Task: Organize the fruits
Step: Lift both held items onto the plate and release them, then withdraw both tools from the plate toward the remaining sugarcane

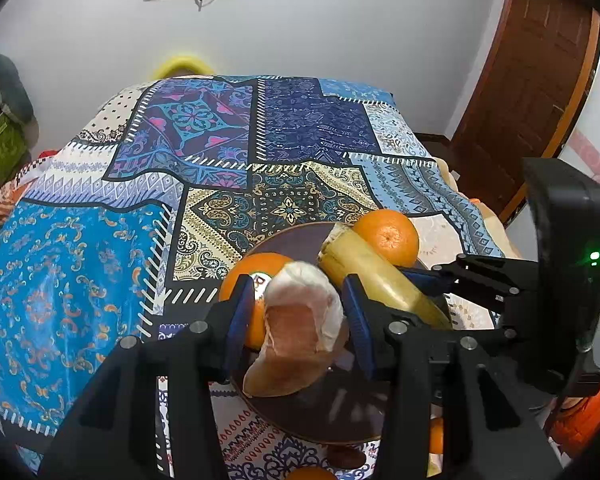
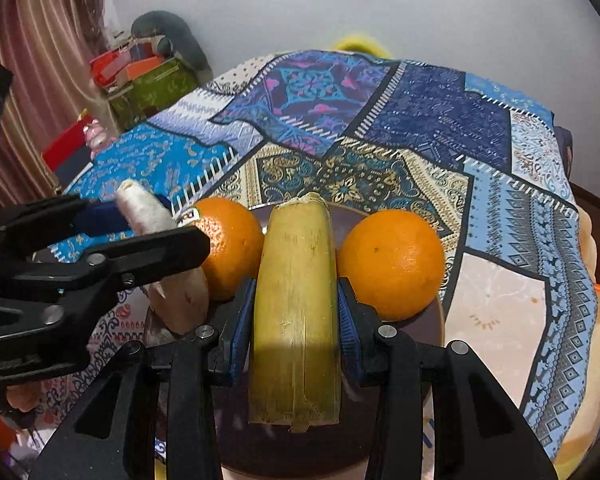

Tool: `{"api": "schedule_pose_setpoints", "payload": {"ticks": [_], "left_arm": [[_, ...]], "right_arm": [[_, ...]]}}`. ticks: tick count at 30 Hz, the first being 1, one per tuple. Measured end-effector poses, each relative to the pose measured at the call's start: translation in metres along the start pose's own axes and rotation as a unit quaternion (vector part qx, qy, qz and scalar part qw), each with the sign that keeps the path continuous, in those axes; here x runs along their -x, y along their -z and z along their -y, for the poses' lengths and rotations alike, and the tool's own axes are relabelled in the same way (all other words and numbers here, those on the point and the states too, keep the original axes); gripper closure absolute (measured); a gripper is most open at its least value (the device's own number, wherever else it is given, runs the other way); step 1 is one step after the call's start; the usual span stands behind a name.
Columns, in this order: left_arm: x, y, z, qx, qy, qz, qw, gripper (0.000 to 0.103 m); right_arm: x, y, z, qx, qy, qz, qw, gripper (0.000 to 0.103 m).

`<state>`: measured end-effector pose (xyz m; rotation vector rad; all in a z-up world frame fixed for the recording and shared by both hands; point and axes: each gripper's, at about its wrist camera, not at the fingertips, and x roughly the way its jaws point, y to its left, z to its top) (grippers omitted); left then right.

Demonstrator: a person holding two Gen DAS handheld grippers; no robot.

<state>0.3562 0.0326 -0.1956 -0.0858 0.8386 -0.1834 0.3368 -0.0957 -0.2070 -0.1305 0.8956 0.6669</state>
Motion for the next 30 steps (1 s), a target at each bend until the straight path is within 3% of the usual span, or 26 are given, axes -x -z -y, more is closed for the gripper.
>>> {"api": "schedule_pose_setpoints", "payload": {"ticks": [16, 20, 23, 30], "left_arm": [[0.008, 0.005, 0.002, 0.002, 0.003, -0.007, 1.0, 0.052], [0.014, 0.007, 0.002, 0.0, -0.007, -0.005, 1.0, 0.052], [0.024, 0.008, 0.0, 0.003, -0.012, 0.0, 0.9999, 0.052], [0.049, 0.018, -0.007, 0.003, -0.033, 0.003, 0.9995, 0.052]], "right_arm": [[-0.016, 0.011, -0.003, 0.009, 0.014, -0.055, 0.998, 0.066], [-0.004, 0.008, -0.002, 0.007, 0.018, -0.038, 0.999, 0.059], [-0.002, 0.008, -0.002, 0.012, 0.042, -0.041, 0.998, 0.058], [0.028, 0.019, -0.003, -0.001, 0.043, -0.027, 0.999, 0.058]]}}
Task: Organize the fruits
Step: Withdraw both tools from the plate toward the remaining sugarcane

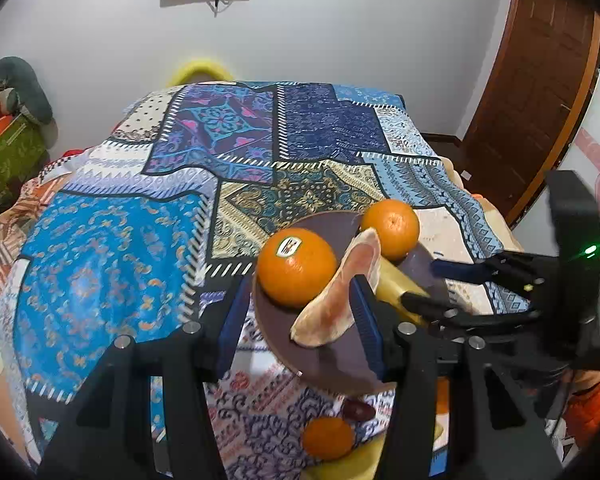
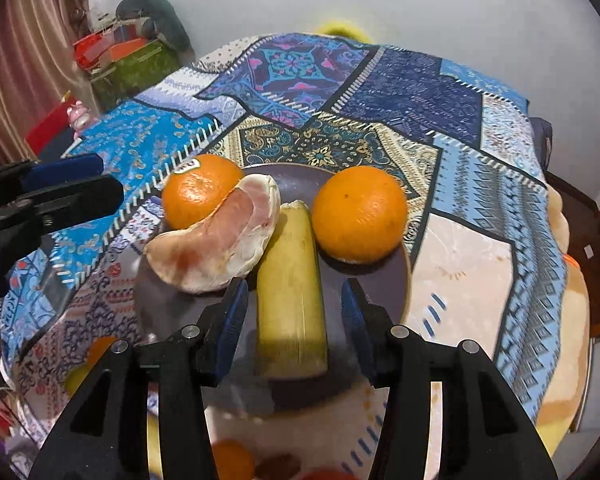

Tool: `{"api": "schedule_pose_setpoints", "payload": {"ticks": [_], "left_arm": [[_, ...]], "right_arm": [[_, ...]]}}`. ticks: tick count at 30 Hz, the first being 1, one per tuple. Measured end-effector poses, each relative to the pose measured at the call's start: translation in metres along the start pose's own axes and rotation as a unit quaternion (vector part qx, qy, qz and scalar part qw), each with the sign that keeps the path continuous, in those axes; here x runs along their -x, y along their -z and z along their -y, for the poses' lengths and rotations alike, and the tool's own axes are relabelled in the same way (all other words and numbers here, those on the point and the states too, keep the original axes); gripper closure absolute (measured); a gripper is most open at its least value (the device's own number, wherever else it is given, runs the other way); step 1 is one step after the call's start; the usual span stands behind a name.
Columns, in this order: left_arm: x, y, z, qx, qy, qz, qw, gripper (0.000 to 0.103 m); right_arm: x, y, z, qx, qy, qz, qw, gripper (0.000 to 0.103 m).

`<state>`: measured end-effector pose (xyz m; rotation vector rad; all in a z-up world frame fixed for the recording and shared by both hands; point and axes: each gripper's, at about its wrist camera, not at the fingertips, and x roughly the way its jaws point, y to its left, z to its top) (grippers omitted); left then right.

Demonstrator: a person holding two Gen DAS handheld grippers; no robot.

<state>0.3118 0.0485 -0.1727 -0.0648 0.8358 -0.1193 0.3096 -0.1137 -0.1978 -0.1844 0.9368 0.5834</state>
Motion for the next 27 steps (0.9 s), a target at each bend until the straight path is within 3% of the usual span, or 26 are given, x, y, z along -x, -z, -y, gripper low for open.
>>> {"api": "schedule_pose_setpoints", "payload": {"ticks": [4, 9, 15, 27], "left_arm": [[0.015, 0.01, -0.001, -0.009, -0.014, -0.002, 0.9999, 0.051], [0.035, 0.029, -0.001, -0.026, -0.034, -0.004, 0.9991, 0.044], [0.049, 0.057, -0.006, -0.041, -0.05, -0.019, 0.9977, 0.037], [0.0, 0.109, -0.029, -0.027, -0.053, -0.114, 0.9917, 0.036]], "right_arm": [[0.028, 0.008, -0.003, -0.01, -0.002, 0.021, 1.0, 0.057], [0.054, 0.02, -0.013, -0.007, 0.003, 0.041, 0.999, 0.047], [0.076, 0.042, -0.024, 0.001, 0.011, 0.043, 0.999, 0.044], [0.063, 0.102, -0.04, -0.012, 0.01, -0.007, 1.0, 0.04]]}}
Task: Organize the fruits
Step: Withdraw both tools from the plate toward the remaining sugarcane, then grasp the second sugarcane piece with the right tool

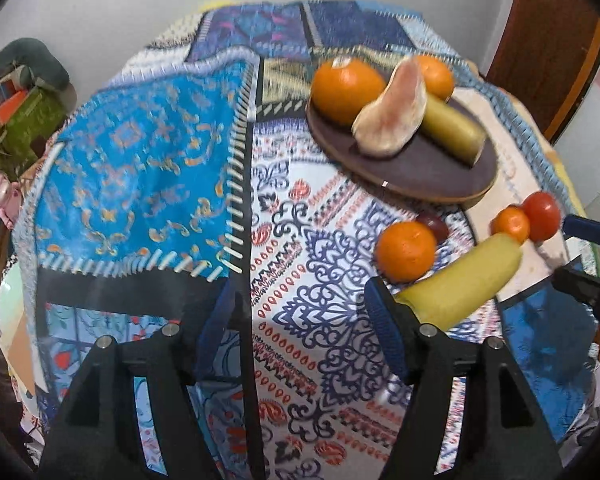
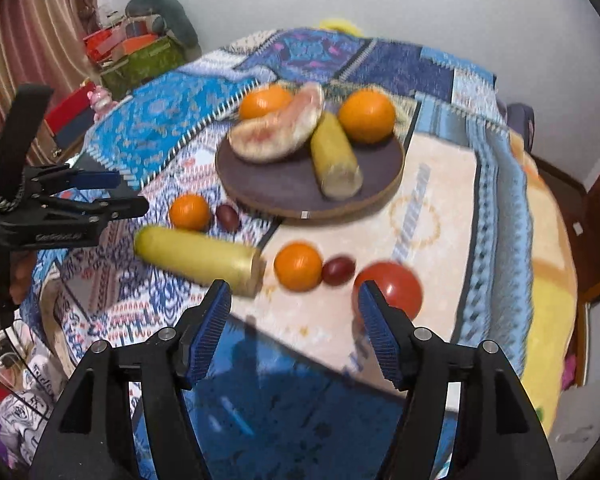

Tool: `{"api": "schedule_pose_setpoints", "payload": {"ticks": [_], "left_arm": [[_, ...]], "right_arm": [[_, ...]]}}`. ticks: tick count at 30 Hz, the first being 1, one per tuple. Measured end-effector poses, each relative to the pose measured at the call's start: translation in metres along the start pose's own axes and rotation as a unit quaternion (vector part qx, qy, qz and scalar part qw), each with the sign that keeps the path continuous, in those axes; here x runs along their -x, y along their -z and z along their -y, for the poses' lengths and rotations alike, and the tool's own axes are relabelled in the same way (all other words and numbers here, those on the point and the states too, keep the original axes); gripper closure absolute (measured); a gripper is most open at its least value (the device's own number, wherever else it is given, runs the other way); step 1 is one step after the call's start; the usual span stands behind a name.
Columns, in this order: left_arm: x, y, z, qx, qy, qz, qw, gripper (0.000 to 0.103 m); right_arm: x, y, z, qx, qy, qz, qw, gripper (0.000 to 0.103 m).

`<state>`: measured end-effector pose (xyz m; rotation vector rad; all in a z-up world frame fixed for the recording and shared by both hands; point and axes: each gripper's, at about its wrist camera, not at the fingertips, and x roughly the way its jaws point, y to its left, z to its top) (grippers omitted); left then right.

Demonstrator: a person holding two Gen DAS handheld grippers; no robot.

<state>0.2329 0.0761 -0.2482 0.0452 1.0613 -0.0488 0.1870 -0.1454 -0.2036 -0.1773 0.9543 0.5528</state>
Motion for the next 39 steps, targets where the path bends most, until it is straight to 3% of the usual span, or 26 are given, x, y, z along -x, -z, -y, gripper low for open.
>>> {"api": "schedule_pose_setpoints", "payload": {"ticks": [7, 13, 20, 28, 33, 39], "left_arm": [[-0.016, -0.003, -0.002, -0.002, 0.011, -0.005, 0.9999, 0.036], [-0.005, 0.007, 0.003, -0.013, 0.05, -0.005, 0.9987, 0.036], [0.005, 0.024, 0.031, -0.066, 0.05, -0.004, 0.9966, 0.036], [0.016, 0.035, 0.062, -0.085, 0.076, -0.003, 0.9935, 0.036], [0.019, 0.038, 0.079, -0.095, 0.095, 0.001, 0.991, 0.036], [0.028, 0.039, 0.07, -0.083, 0.074, 0.015, 0.9936, 0.036]], "right_arm": [[-0.017, 0.011, -0.004, -0.019, -0.005, -0.018, 1.0, 0.04], [-0.033, 0.015, -0.011, -0.018, -0.009, -0.041, 0.999, 0.039], [-0.034, 0.014, -0.008, -0.023, -0.002, -0.035, 0.999, 0.039], [-0.021, 0.013, -0.007, -0.016, 0.021, -0.023, 0.999, 0.038], [-0.003, 0.01, -0.006, -0.027, 0.008, -0.008, 1.0, 0.038], [-0.013, 0.002, -0.021, -0.008, 0.011, -0.015, 1.0, 0.037]]}}
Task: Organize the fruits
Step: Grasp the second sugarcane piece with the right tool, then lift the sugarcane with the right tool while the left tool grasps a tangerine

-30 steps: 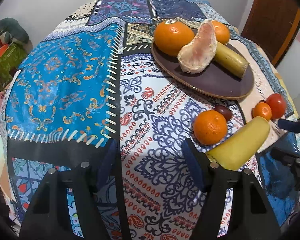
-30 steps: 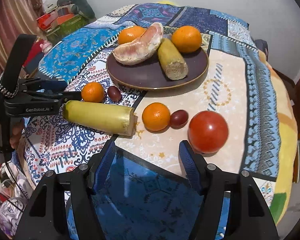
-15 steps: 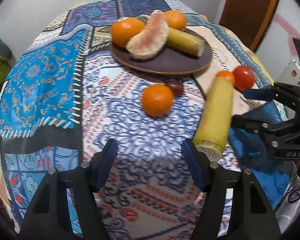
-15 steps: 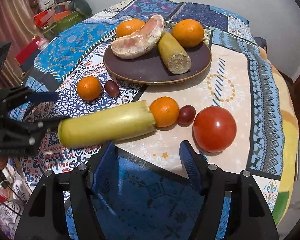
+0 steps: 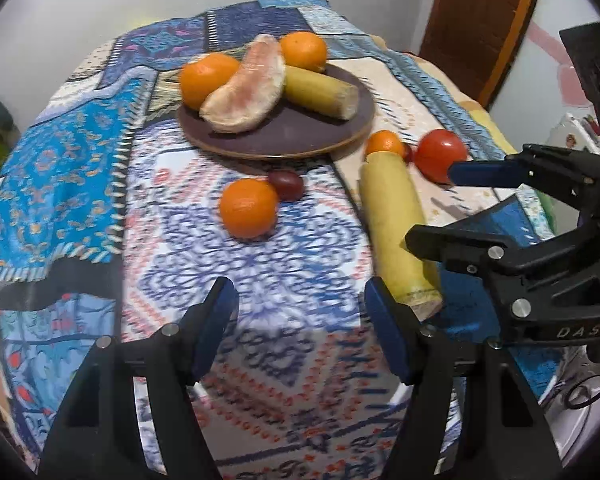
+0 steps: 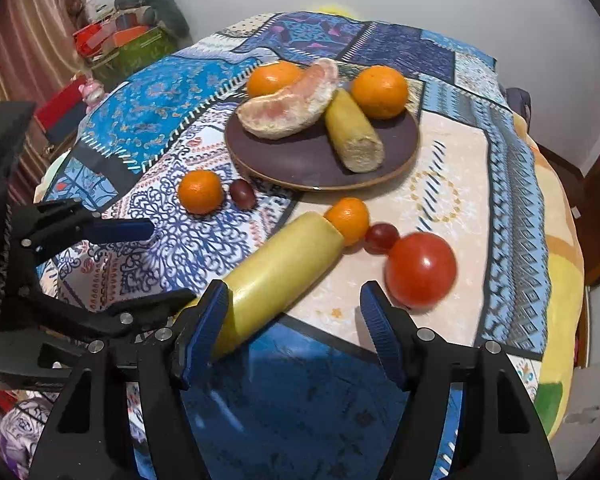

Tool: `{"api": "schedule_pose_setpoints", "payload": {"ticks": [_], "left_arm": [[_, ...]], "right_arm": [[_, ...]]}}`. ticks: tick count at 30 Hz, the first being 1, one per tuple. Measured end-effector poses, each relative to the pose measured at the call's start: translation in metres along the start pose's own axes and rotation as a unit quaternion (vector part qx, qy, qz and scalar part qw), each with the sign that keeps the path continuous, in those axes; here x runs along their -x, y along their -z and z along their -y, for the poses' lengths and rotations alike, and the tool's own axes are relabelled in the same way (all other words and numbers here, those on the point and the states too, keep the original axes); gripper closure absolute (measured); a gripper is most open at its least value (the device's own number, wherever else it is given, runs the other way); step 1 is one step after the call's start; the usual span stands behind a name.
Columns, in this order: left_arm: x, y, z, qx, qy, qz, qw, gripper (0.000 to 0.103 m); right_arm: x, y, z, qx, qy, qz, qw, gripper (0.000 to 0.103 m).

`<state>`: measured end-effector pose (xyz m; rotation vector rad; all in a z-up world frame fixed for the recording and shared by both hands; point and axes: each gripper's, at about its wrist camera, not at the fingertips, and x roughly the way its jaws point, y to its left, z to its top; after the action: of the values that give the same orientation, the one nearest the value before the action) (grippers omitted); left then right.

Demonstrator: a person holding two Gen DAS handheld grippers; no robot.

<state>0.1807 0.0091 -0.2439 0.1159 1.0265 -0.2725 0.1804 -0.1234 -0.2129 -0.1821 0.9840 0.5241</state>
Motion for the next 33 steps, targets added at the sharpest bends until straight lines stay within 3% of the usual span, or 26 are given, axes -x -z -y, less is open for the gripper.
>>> {"api": "schedule_pose_setpoints", "payload": {"ticks": [2, 9, 12, 16, 19, 33], "left_arm": [[0.003, 0.003, -0.011, 0.007, -0.007, 0.0, 1.0, 0.036], [0.015, 0.012, -0.05, 0.05, -0.034, 0.006, 0.9982, 0.036], [0.014, 0.012, -0.059, 0.065, -0.036, 0.008, 0.9972, 0.036], [0.01, 0.004, -0.06, 0.071, -0.033, 0.009, 0.9969, 0.036], [0.005, -0.004, -0.056, 0.07, -0.025, 0.012, 0.9972, 0.036], [-0.03, -0.036, -0.042, 0.062, -0.019, 0.001, 0.9979, 0.036]], "right_arm": [[-0.005, -0.005, -0.005, 0.005, 0.002, 0.001, 1.0, 0.032], [-0.036, -0.009, -0.013, -0.011, -0.016, -0.031, 0.999, 0.03], [-0.036, -0.006, -0.015, -0.009, -0.019, -0.026, 0.999, 0.035], [-0.025, 0.001, -0.014, 0.003, -0.038, -0.026, 0.999, 0.058], [-0.015, 0.011, -0.012, 0.021, -0.024, -0.02, 0.999, 0.066], [-0.021, 0.003, 0.01, -0.009, -0.056, -0.025, 0.998, 0.067]]}}
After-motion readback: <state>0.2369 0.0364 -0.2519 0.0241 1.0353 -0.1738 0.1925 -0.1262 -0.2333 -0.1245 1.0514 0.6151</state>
